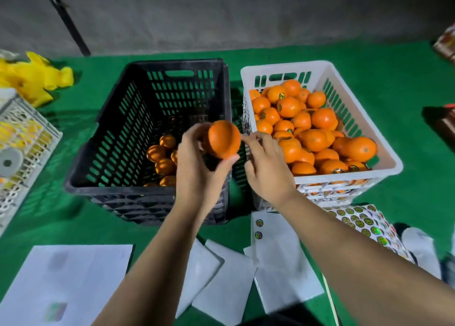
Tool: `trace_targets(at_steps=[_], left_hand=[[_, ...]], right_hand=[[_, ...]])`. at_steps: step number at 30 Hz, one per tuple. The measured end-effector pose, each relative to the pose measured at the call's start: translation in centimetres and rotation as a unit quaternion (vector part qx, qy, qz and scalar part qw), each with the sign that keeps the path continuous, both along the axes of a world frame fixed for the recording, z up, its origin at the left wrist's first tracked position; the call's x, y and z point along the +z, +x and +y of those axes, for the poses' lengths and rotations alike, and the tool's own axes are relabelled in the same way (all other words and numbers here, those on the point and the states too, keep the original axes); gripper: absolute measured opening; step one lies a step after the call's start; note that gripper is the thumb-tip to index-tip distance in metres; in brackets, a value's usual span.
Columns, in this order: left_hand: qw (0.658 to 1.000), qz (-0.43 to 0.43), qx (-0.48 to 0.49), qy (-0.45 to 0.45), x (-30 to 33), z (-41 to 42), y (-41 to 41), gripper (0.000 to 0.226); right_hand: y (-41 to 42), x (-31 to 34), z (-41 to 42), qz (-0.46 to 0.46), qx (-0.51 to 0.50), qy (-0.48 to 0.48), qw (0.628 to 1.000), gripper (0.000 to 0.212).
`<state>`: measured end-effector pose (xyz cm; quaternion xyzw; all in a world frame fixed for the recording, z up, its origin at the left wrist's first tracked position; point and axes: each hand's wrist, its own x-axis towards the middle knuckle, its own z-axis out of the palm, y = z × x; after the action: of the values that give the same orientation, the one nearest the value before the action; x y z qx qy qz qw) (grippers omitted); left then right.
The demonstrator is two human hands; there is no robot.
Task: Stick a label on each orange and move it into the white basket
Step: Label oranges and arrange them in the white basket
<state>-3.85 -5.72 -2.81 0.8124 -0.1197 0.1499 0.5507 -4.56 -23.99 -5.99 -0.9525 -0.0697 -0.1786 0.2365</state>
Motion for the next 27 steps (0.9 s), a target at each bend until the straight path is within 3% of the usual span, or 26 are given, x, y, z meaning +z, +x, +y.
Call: trace_targets(at_steps=[2,5,8,11,13,15,17,20,24,27], left_hand=[[0.999,0.002,-0.039,0.02,-1.1,-0.3,-3.8,0.092],[0.99,-0.018,-0.12,0.074,-4.9,-0.1,-9.2,0.083],[0.972,0.094,-0.203,0.076,-9.6,0.5,-12.6,0.071],[0.937,0.159,-0.288,0.118,-13.7,1.1,-13.8,0.07],[0.902,0.207,-0.33,0.187,-15.5,1.1,-13.9,0.076],[0.859,0.284,-0.349,0.244,-16.4,0.7,-13.7,0.081],[0.827,0.324,-0.355,0.291,-17.1,0.3,-13.4,0.081],[0.811,0.3,-0.362,0.348,-17.5,0.0,-13.1,0.079],[0.784,0.308,-0.375,0.387,-16.9,-0.5,-12.7,0.083],[0.766,0.308,-0.389,0.409,-16.1,-0.8,-12.1,0.083]], right_hand=[[-1.2,-0.5,-0.1,-0.033,-0.004,0.05,0.998,0.056],[-5.4,-3.5,-0.5,-0.058,-0.029,0.111,0.992,0.061],[-11.4,-8.6,-1.1,-0.002,-0.033,0.075,0.997,0.075],[-15.6,-13.4,-1.9,0.153,-0.001,-0.047,0.987,0.077],[-16.9,-15.5,-2.5,0.306,0.03,-0.094,0.947,0.071],[-17.4,-16.5,-2.9,0.385,0.041,-0.094,0.917,0.068],[-17.4,-16.7,-3.2,0.378,0.047,-0.09,0.92,0.058],[-16.7,-16.5,-3.6,0.356,0.032,-0.069,0.931,0.041],[-13.8,-15.9,-3.3,0.374,-0.021,-0.017,0.927,0.05],[-11.6,-16.0,-3.2,0.399,-0.041,-0.043,0.915,0.052]])
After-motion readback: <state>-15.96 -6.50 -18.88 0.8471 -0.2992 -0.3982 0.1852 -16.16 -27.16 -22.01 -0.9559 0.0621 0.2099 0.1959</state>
